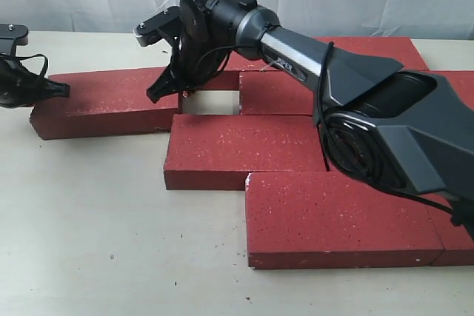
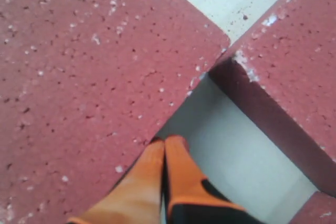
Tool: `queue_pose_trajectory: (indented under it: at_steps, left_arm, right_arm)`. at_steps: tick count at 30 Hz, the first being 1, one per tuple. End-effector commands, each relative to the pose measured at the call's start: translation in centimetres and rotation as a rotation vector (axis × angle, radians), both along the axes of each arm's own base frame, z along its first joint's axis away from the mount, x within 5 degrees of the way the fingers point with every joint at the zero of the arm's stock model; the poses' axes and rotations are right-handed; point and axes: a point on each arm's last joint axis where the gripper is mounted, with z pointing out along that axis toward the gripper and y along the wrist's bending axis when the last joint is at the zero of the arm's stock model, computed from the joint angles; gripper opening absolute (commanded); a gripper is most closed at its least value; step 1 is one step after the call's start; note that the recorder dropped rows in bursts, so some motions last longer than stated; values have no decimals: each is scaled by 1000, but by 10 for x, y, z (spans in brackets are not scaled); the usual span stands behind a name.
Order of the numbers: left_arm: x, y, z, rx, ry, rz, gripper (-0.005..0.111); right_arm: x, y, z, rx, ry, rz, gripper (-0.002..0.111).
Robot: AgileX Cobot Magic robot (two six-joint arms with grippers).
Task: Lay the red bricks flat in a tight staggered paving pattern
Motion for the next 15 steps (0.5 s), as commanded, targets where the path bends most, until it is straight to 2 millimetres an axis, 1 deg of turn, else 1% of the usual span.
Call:
queue_pose_trajectory:
  at_steps: [1,8,13,15]
  left_arm:
    - [2,-3,0,2,-10,-3,0]
    - [1,-4,0,0,-3,-9,0]
    - [1,-4,0,-2,-1,-8,0]
    - [1,-7,0,-5,1,-15,0]
  right_arm:
    - [-4,-2,13,-9,16,5,-1]
    - [-8,-6,10,-63,55,23,-1]
    - [-3,-13,10,-152,0,23,-1]
    - [-1,-17,10,-204,-24,19,-1]
